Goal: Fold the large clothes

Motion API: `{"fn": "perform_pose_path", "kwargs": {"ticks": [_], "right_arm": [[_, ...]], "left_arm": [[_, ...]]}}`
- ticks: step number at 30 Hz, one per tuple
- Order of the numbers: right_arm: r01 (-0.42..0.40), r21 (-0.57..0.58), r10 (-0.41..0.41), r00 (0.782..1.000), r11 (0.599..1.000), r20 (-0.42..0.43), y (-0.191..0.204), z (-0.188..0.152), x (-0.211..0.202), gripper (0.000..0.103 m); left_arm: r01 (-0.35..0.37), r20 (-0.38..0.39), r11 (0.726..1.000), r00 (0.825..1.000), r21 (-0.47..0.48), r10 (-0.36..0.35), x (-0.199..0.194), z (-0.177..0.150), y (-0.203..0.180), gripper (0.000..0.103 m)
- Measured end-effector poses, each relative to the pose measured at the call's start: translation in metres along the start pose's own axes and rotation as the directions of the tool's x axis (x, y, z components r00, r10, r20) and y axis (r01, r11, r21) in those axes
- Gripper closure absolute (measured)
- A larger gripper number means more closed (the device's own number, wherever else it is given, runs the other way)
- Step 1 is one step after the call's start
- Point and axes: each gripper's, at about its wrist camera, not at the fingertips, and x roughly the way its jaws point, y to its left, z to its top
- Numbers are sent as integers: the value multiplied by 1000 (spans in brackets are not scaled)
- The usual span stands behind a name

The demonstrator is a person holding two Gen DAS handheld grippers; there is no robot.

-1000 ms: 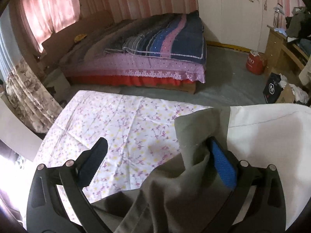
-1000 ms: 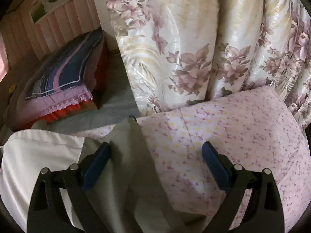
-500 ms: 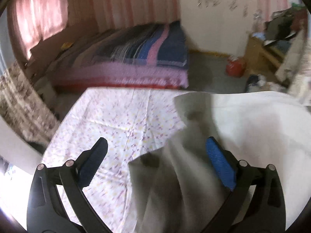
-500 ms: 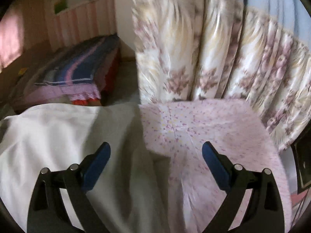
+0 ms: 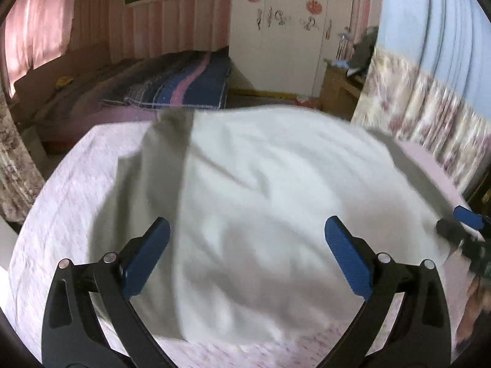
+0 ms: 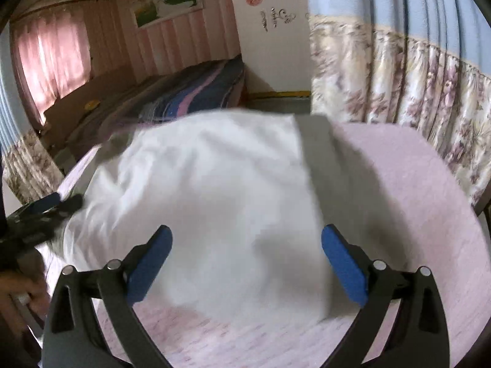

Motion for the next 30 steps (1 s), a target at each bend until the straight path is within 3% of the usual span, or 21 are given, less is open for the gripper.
{"fn": "perform_pose_path", "kwargs": {"ticks": [3, 6, 11, 13, 16, 21, 26, 30], "right_arm": [[33, -63, -36, 998, 997, -50, 10, -13, 22, 5], [70, -83, -75, 995, 994, -59, -3, -10, 30, 4], [173, -8, -173, 981, 985, -81, -65, -7, 25, 3], [183, 23, -180, 980, 983, -86, -87, -7, 18, 3], [223, 42, -221, 973, 974, -61, -113, -3, -5, 3], [238, 21, -239, 971, 971, 18, -138, 12, -42, 2], [153, 32, -154, 988, 988, 31, -149, 29, -37, 2], [131, -5, -131, 991, 991, -11, -147, 35, -3, 3]], "left_arm": [[-51, -45, 997, 998, 52, 53, 17, -13, -6, 3], [-132, -75, 989, 988, 60, 136, 35, -15, 15, 3], [-231, -79, 972, 969, 32, 233, 37, -18, 90, 3], [-293, -81, 956, 952, 24, 294, 33, -21, 116, 3], [-219, -74, 972, 974, -79, 213, 14, -23, 153, 3], [-182, -3, 980, 983, -75, 182, -18, -9, 152, 3], [-115, 57, 993, 992, -30, 116, -35, 20, 106, 3], [-81, 39, 997, 996, 21, 80, -23, 37, 59, 3]]}}
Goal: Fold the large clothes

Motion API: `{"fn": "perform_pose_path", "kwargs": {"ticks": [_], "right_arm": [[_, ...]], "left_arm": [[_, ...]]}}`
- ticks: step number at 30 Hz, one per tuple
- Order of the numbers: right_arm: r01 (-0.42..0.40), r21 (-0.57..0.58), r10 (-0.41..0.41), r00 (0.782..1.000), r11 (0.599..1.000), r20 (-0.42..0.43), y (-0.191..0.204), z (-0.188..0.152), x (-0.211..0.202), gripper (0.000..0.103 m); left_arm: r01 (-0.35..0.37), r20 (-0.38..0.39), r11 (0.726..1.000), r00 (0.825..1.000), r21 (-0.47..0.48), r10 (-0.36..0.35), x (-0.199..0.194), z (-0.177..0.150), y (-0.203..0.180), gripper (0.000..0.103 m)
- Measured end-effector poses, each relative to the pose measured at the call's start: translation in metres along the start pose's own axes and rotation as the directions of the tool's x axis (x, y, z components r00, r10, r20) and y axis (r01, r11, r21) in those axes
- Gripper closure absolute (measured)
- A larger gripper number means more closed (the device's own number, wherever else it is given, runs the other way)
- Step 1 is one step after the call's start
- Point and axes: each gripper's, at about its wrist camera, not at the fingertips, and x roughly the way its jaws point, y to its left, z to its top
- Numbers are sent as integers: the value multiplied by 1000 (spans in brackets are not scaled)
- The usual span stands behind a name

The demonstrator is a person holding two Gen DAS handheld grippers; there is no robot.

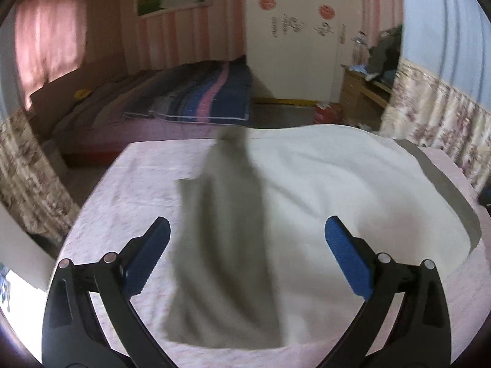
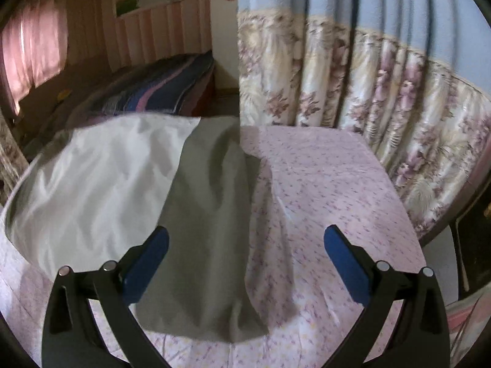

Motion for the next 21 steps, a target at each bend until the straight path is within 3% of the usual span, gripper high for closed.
{"fn": "perform_pose_path", "kwargs": {"ticks": [6, 13, 17, 21], "right_arm": [[-65, 18, 65, 997, 998, -30, -4, 9, 38, 3], [-154, -7, 152, 983, 988, -100, 6, 3, 77, 19], [-176, 37, 179, 977, 984, -120, 11, 1, 91, 20], [-197, 57, 203, 971, 979, -126, 14, -1, 96, 25]], "left_arm": [[60, -40, 998, 997, 0, -60, 28, 16, -51, 3], [114, -114, 993, 987, 2, -113, 68, 6, -95, 3], [116, -141, 992, 984, 49, -109, 85, -1, -112, 3], [139, -153, 990, 979, 15, -135, 96, -6, -112, 3]]}}
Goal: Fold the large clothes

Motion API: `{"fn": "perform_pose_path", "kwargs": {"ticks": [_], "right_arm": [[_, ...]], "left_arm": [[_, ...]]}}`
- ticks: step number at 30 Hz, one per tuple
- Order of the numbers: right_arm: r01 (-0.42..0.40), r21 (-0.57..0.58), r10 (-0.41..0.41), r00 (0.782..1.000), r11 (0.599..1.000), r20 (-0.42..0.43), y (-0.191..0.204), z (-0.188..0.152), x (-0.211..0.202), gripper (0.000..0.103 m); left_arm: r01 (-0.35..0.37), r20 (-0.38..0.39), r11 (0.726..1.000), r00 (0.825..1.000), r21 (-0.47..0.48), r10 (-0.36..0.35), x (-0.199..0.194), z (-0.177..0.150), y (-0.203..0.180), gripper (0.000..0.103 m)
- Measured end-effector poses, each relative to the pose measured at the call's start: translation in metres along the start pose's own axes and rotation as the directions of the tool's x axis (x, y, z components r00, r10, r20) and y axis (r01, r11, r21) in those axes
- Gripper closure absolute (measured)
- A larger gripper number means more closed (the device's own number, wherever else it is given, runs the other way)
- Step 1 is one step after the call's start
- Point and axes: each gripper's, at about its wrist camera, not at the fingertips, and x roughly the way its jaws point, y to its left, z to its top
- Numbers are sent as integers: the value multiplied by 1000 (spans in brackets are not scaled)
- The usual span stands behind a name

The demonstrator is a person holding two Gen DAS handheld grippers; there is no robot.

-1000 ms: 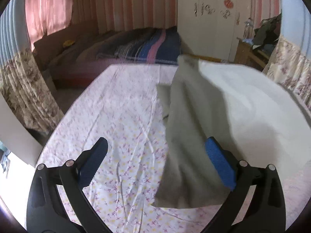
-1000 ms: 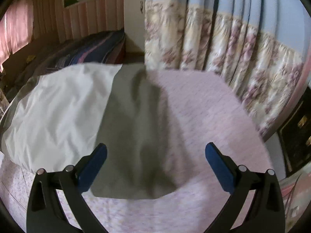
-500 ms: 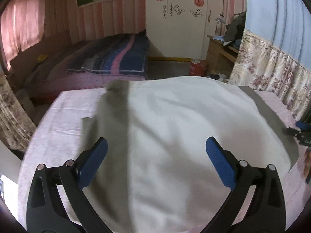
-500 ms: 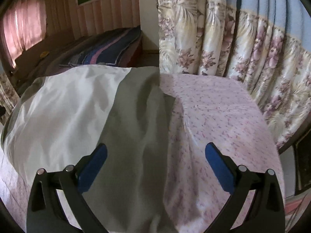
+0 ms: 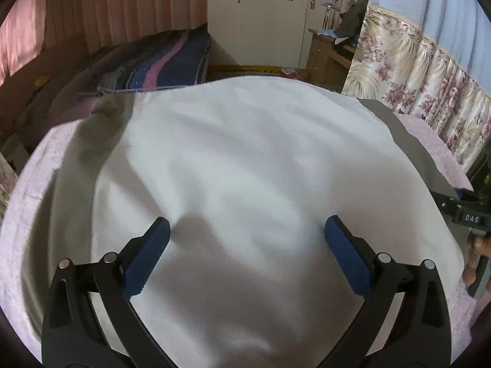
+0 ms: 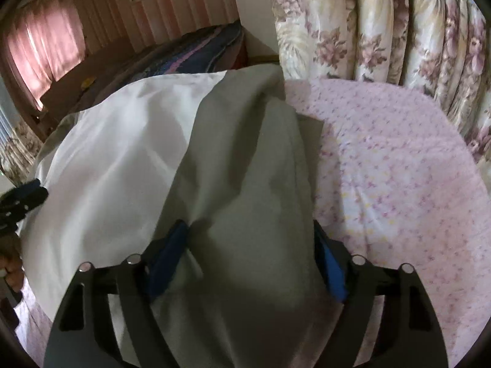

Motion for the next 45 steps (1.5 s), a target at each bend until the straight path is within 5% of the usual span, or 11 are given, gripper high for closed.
{"fn": "perform_pose_path", "kwargs": {"ticks": [6, 8, 11, 24, 31, 40, 45], "right_arm": [[-15, -44, 15, 1000, 999, -11, 6, 3, 0, 42], [16, -67, -16, 1000, 998, 1, 10, 5, -2, 70], [30, -75, -28, 999, 997, 25, 17, 9, -11, 91], [-120, -49, 127, 975, 992, 180, 42, 49, -88, 98], [-332, -19, 328, 919, 943, 218, 93, 78, -112, 98], [-348, -30, 347, 919, 937, 186, 178, 88, -93, 98], [-424, 60, 406, 893, 904, 193, 221, 71, -50, 98]], "left_arm": [[15, 2, 1000, 1000, -4, -15, 6, -1, -6, 3], [2, -6, 1000, 1000, 10, -2, 11, -2, -8, 3], [-9, -37, 1000, 999, 21, 9, 23, -9, -9, 3], [-17, -15, 1000, 1000, 18, 17, 27, -16, -6, 3], [-15, -16, 1000, 1000, 16, 15, 27, -16, -4, 3], [85, 9, 995, 996, -54, -84, -8, -19, 38, 3], [37, 70, 994, 997, -104, -29, -50, -25, 99, 3]]}}
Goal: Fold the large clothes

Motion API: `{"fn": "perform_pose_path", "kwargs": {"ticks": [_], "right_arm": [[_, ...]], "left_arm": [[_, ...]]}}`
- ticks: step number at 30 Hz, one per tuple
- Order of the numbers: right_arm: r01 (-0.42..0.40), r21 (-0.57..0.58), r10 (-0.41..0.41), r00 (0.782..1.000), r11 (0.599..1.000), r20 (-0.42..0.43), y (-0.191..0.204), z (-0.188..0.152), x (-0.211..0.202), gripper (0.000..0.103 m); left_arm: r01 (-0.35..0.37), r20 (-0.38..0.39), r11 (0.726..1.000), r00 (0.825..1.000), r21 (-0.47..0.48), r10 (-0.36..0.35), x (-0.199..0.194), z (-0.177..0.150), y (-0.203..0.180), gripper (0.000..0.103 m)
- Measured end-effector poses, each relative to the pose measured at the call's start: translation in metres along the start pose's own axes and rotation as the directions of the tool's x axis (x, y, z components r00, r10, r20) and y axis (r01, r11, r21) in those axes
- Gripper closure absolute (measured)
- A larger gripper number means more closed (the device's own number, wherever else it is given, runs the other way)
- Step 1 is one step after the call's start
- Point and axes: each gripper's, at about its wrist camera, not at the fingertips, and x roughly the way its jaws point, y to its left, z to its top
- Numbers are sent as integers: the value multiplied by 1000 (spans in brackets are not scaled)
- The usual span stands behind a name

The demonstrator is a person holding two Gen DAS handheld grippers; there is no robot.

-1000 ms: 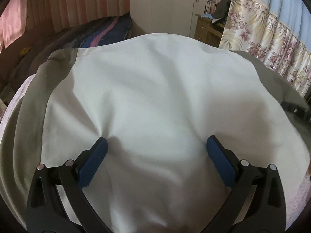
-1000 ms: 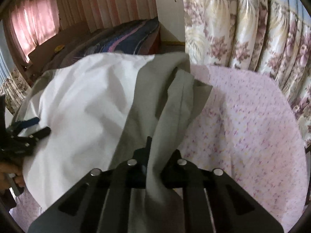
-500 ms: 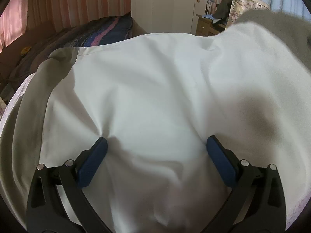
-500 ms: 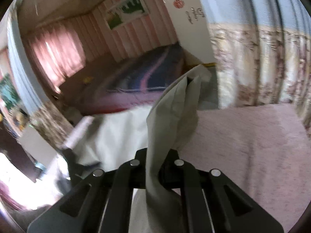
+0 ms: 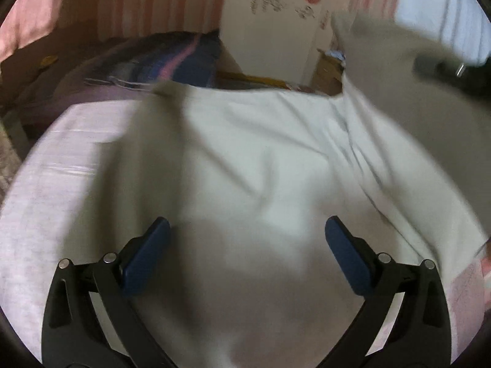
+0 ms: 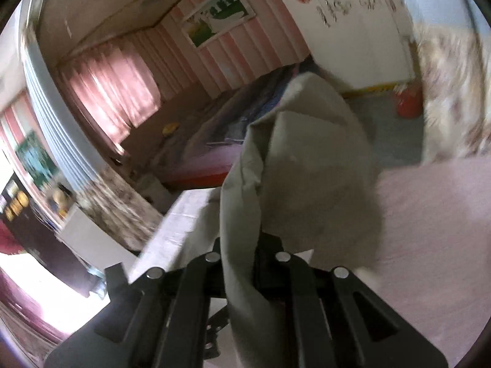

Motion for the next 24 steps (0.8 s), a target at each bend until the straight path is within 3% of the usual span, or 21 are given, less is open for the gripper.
{"fn": "perform_pose_path", "kwargs": {"ticks": [5, 9, 15, 16, 17, 19, 24], "right_arm": [[51, 112, -45, 997, 992, -56, -5, -52, 71, 97], [197, 39, -194, 979, 980, -64, 6, -84, 107, 97], [301, -72, -306, 949, 951, -79, 22, -80, 114, 92], [290, -77, -296, 952, 954, -76, 25, -78, 110, 81], [258, -82, -263, 963, 963, -60, 34, -75, 101, 55], [227, -96, -229, 973, 969, -17, 50, -68, 80, 25], [234, -103, -214, 961, 967, 174, 72, -42, -9, 17]], "left_arm": [[-60, 25, 992, 998, -111, 63, -39, -5, 67, 3], [-105, 25, 984, 994, -147, 110, -57, -10, 100, 3], [-118, 14, 975, 992, -189, 123, -68, -17, 121, 3], [-118, 14, 974, 992, -193, 123, -69, -16, 120, 3], [-117, 16, 975, 992, -191, 123, -70, -15, 117, 3], [-124, 25, 977, 991, -176, 131, -78, -13, 108, 3], [-114, 51, 980, 991, -165, 124, -90, -2, 84, 3]]}}
